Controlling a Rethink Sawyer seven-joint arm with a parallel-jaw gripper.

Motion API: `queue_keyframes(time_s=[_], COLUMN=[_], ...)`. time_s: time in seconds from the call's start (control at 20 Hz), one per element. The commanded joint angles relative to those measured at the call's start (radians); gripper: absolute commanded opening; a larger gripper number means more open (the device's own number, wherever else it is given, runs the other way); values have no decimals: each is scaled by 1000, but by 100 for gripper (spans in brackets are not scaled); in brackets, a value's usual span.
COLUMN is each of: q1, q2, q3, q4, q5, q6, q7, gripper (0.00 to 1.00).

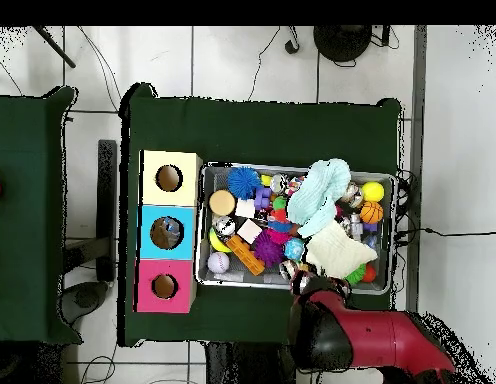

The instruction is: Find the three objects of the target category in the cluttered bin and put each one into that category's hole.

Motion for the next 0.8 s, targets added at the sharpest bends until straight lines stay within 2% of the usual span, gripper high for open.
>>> queue_keyframes(time_s=[0.05,0.15,0.5,0.7,0.8], q1=[-27,-34,-23,-12,-21], q2=[-42,-58,-230,-288,-275], q3=[105,122,172,176,187], q4=[91,120,218,233,228], q5=[39,70,259,319,318], q6=[111,124,253,304,293], q7=[-54,-47,-77,-104,-108], gripper=[0,0,0,0,0])
